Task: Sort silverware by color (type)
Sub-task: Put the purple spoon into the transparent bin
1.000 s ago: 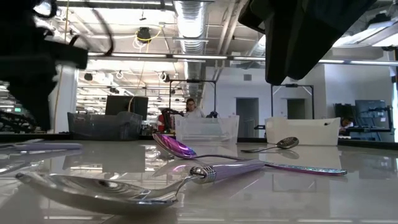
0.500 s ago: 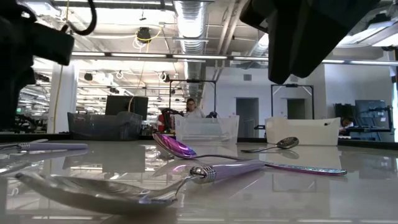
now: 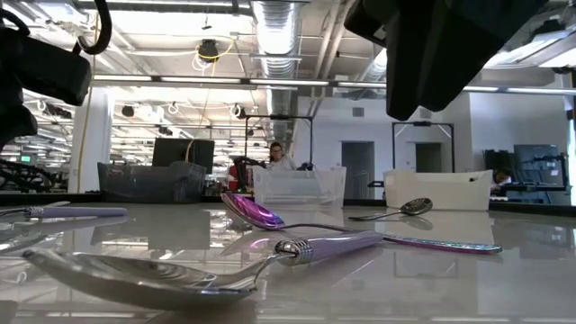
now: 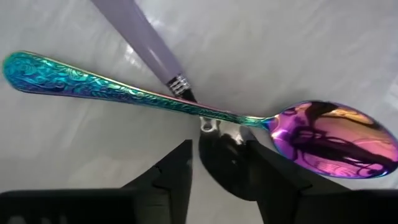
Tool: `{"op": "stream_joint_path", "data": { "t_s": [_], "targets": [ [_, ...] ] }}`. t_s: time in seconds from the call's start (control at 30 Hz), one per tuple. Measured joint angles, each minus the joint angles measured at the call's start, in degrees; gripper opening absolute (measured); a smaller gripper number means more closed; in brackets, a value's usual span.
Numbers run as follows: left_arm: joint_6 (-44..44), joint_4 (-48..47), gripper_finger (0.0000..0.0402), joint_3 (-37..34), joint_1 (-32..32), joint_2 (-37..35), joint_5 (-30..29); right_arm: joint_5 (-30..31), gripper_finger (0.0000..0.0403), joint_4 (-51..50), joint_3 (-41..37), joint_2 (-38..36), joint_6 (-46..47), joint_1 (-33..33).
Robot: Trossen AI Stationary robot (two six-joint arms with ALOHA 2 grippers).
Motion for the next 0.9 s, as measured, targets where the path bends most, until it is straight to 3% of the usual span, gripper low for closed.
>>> {"op": "stream_joint_path", "data": {
  "t_s": [0.27,0.9],
  "targets": [
    [-3.2,-1.3,0.0177,-0.7,-1.4,2.6,3.6,-0.2,0.0136,0.4,0.0,0.0,0.5,0.2],
    [-4.7,-6.9,0.0178,-0.8,-1.1,4.8,4.4,-1.2,0.0136,0.7,0.0,0.0,0.0,0.0]
  ]
}}
